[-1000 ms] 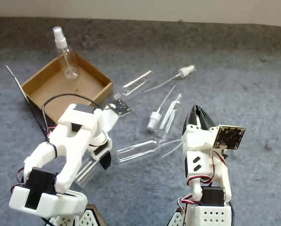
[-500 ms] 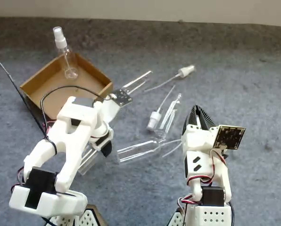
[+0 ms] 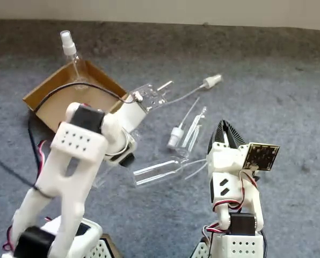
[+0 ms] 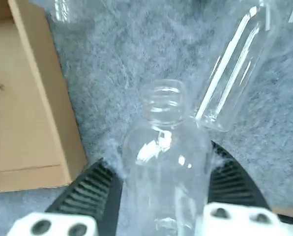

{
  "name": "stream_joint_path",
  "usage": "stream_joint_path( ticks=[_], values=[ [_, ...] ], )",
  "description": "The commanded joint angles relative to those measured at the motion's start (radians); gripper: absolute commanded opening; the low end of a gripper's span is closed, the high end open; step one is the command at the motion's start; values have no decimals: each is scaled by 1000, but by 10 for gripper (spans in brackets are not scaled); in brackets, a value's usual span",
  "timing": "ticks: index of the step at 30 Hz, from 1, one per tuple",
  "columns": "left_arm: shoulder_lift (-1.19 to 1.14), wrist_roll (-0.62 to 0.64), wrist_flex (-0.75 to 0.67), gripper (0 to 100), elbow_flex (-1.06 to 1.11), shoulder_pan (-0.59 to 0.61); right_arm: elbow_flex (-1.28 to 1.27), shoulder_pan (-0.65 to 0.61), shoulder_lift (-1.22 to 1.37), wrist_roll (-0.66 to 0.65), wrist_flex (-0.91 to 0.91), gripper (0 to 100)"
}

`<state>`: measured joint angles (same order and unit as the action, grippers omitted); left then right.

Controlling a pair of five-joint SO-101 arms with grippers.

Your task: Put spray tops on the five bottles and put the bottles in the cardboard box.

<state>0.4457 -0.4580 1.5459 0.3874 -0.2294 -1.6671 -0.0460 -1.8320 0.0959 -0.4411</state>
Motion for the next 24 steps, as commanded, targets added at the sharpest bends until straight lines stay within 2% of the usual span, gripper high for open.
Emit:
stream_joint_path(
  ticks=[1,9,15,24],
  values=[
    [205,11,8,88,-47,-31,-119,-12,-1,-11,8,5],
    [364,15,15,88,-45,-36,-119,-12,-1,-11,8,5],
    [503,219,14,88,-45,-31,-119,-12,1,-11,8,5],
    [704,229,0,88,110,-31,-119,-12,-5,-11,-18,5]
  ],
)
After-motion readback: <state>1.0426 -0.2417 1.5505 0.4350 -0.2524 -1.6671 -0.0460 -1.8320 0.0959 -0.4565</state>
